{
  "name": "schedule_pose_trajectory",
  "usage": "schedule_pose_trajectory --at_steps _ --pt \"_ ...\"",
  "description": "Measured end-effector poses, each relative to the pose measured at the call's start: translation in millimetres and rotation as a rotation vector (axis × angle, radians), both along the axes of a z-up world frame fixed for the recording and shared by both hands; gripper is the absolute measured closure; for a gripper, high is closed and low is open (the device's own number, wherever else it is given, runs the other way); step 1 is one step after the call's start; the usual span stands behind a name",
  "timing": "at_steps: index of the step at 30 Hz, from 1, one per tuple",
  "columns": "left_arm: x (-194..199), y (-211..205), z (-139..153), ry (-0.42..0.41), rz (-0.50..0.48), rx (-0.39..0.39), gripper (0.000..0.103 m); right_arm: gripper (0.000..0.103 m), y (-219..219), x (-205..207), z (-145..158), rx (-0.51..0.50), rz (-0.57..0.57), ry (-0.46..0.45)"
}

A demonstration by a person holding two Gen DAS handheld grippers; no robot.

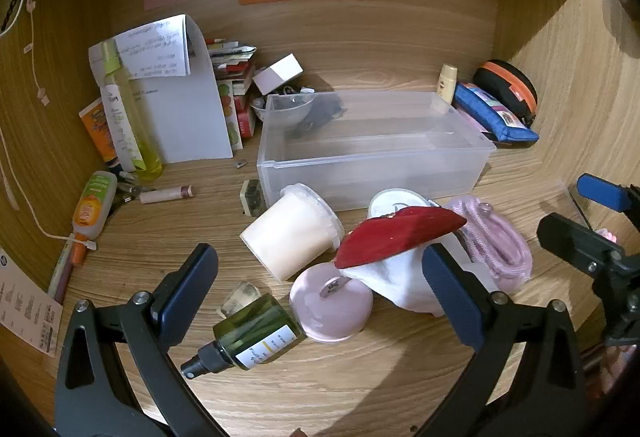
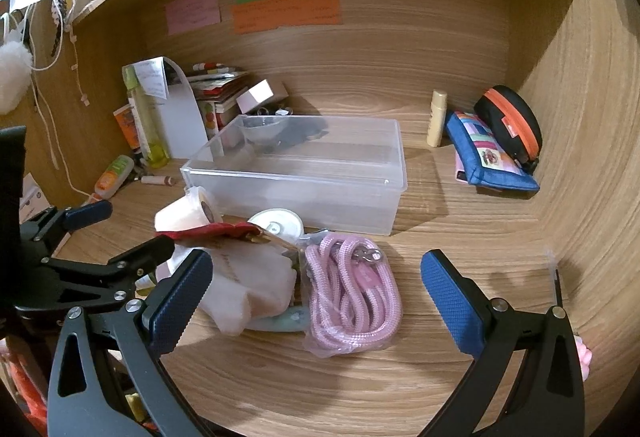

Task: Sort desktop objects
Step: 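Move the left tool toward the green spray bottle and the right tool toward the pink rope bag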

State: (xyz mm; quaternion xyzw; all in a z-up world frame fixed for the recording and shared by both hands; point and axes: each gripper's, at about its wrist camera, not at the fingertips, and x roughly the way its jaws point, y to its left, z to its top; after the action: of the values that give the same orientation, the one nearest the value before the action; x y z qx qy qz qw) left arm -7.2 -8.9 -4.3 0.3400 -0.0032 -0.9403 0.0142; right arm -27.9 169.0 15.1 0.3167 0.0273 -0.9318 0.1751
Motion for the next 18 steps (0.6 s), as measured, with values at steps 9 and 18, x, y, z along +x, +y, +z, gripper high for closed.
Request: schedule_pose_trajectory --at_steps 9,18 --pt "1.9 -18.0 -4.3 0.010 -0.016 0.011 0.000 0.000 2.3 2.8 3.3 0.003 -0.010 0.029" --pt "14.5 -57.5 -14.9 -0.039 0.043 0.008 0.000 0.000 22.8 -6.7 -5.2 0.004 -0.039 -0.004"
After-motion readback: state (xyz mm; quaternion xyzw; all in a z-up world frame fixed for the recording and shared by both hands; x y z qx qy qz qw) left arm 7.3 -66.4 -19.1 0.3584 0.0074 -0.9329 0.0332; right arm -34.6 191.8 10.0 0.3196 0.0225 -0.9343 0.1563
